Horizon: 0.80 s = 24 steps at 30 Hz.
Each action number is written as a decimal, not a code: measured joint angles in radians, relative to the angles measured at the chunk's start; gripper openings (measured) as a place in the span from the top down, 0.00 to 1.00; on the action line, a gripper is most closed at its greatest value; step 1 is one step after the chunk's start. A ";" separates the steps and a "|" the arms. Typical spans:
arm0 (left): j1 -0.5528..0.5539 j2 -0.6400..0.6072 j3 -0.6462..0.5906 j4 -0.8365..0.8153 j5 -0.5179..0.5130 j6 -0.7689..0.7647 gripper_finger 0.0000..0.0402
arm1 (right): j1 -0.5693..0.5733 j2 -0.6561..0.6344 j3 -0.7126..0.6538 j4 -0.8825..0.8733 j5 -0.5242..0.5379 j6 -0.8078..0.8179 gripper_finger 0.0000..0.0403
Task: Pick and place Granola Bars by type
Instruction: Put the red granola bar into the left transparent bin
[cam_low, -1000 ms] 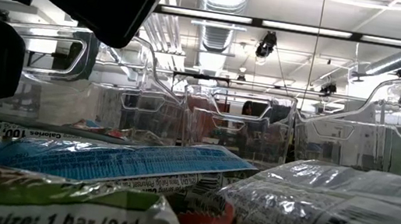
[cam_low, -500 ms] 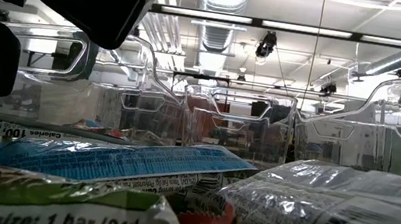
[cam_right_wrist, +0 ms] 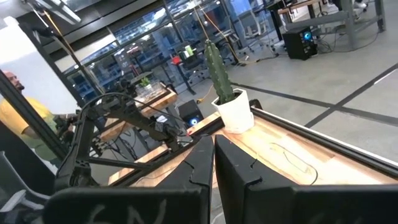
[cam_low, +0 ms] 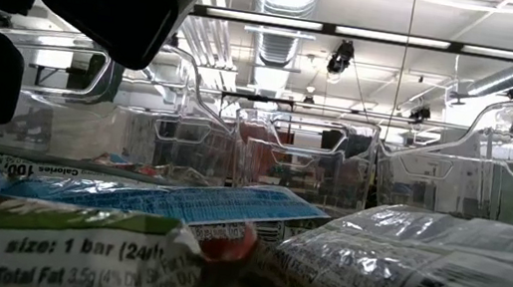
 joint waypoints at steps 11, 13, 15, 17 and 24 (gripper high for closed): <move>0.002 0.008 0.106 -0.018 0.000 0.035 0.84 | 0.000 0.000 0.000 0.000 0.000 0.000 0.98; 0.005 0.008 0.133 -0.061 -0.001 0.043 0.84 | 0.000 0.000 0.000 0.000 0.000 0.000 0.98; 0.008 0.008 0.166 -0.102 0.000 0.054 0.84 | 0.000 0.000 0.000 0.000 0.000 0.000 0.98; 0.010 0.007 0.210 -0.157 -0.001 0.072 0.84 | 0.000 0.000 0.000 0.000 0.000 0.000 0.98; 0.024 0.005 0.441 -0.417 -0.043 0.155 0.84 | 0.000 0.000 0.000 0.000 0.000 0.001 0.98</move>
